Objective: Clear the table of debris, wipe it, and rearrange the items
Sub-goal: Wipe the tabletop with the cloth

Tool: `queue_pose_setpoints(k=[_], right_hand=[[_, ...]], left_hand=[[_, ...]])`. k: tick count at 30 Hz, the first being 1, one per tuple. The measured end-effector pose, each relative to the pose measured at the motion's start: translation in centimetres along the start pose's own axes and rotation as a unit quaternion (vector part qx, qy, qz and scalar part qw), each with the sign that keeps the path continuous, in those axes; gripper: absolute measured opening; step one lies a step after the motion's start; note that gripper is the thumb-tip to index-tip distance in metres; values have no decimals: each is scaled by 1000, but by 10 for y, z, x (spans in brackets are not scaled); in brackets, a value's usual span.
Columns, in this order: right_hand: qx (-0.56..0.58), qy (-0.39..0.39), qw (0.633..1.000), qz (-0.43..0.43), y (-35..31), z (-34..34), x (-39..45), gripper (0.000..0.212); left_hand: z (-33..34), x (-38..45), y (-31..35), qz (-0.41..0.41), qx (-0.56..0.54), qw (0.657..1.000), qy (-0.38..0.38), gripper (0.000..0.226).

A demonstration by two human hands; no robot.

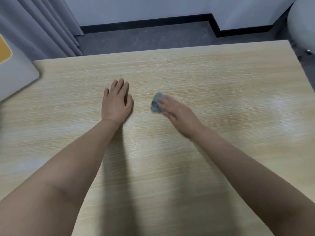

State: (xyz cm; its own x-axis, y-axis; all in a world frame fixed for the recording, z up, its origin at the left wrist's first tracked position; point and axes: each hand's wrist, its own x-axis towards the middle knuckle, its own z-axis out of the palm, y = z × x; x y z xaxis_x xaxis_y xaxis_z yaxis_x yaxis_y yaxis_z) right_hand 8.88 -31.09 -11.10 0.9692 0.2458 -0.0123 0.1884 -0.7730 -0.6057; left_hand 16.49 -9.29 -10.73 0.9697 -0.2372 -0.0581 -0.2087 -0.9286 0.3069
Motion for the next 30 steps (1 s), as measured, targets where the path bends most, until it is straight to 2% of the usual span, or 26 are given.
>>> queue_pose_setpoints(k=[4,6,8,11,15,19,22,24,26,30], right_hand=[[-7,-88,985,-147,-22,19,-74,39],[-14,-141,976,-163,-11,11,-69,46],[-17,-128,985,-115,7,-4,-42,53],[-31,-40,998,24,32,-25,3,39],[-24,25,998,57,15,-11,4,40],[-33,1,998,-59,-15,18,-60,38],[-38,-93,979,-177,-20,26,-96,41],[-62,-138,966,-211,-7,17,-84,41],[-74,-122,974,-176,10,2,-57,38],[-58,-5,998,-11,28,-20,-17,37]], left_hand=[[-3,-16,4,3,15,999,-43,52],[-2,-35,9,3,24,998,-60,53],[1,-57,12,8,31,997,-73,52],[6,-88,13,10,32,996,-79,52],[14,-125,13,12,43,996,-80,62],[20,-146,15,6,50,996,-72,62],[21,-147,14,3,50,996,-70,62],[21,-146,15,1,50,996,-67,63],[20,-146,17,-3,48,997,-66,63],[20,-147,18,-9,38,997,-63,61]])
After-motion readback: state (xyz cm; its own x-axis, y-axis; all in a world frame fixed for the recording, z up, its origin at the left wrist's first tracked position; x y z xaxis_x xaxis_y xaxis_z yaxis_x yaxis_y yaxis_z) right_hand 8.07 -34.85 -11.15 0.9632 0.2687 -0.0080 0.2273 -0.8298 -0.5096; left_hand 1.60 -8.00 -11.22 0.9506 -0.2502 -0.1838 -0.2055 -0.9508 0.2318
